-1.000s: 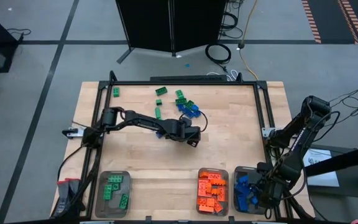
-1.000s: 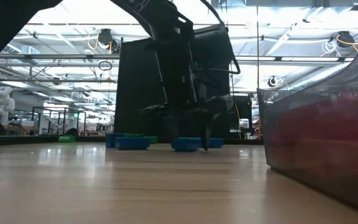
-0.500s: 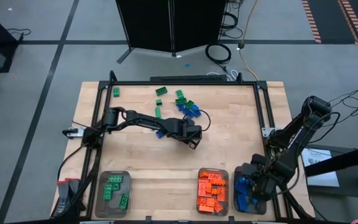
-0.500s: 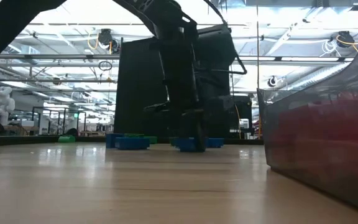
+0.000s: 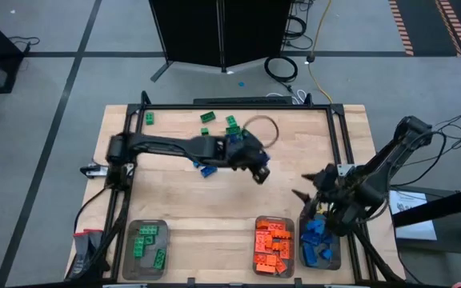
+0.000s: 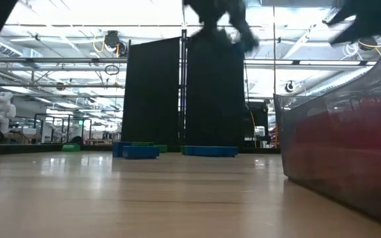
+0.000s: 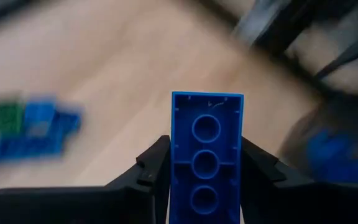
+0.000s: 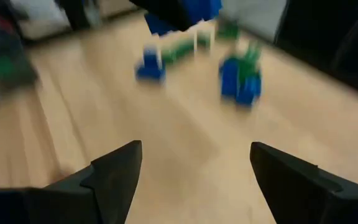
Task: Sort blocks
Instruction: Put the blue game piece into the right black bin
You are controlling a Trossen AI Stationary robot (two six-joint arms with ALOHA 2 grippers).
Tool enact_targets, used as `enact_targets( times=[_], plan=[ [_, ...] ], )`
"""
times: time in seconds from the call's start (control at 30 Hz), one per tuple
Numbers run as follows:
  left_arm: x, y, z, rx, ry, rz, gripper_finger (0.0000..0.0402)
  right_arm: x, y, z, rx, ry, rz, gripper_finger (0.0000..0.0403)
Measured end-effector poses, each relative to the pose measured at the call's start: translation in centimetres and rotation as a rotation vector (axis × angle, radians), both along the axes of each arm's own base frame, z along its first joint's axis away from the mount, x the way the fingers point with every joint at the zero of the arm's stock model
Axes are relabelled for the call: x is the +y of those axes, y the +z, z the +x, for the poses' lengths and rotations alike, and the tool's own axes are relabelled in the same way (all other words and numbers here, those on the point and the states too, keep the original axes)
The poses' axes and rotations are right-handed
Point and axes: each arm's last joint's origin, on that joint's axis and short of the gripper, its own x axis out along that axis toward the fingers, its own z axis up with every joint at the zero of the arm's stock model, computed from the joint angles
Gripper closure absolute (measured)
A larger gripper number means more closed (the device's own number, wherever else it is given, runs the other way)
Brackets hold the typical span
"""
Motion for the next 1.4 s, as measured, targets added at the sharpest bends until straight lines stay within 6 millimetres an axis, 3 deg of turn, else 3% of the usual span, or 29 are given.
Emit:
enact_targets(
  times=[0.17,0.3,0.43,0.57,0.7,0.87,1.1,1.27,1.4],
  plan=[
    [-0.2,5.5,-1.3,-0.273,-0.062,-0.01,0.0279,-1.1,3.8,-0.6,-0.229,0.021,-0.162,0.0108],
    [-0.9,8.8,-1.9,-0.467,-0.244,0.008,0.0279,-1.7,8.8,-0.7,-0.314,0.035,-0.317,0.0108],
    [-1.5,9.6,-1.9,-0.53,-0.365,0.116,0.0279,-2.5,13.7,-1.2,-0.393,0.039,-0.36,0.0108],
    [-2.4,9.7,-1.9,-0.53,-0.421,0.201,0.0279,-3.2,16.5,-1.9,-0.394,0.067,-0.432,0.0108],
    [-2.2,9.6,-1.7,-0.529,-0.423,0.218,0.0279,-2.9,17.1,-1.7,-0.327,0.2,-0.587,0.0108],
    [-2.0,10.3,-1.6,-0.619,-0.444,0.155,0.0279,-1.6,16.3,-0.2,-0.162,0.283,-0.824,0.0108],
    [-1.0,11.4,-1.6,-0.742,-0.439,0.056,0.0279,0.4,14.0,3.0,0.19,0.192,-1.108,0.0108],
    [-0.8,11.5,-1.6,-0.754,-0.447,0.031,0.0279,1.0,13.0,4.6,0.257,0.183,-1.149,0.0108],
    [-0.9,11.5,-1.6,-0.755,-0.448,0.03,0.0279,0.8,13.4,5.2,0.247,0.107,-1.112,0.0108]
  ],
)
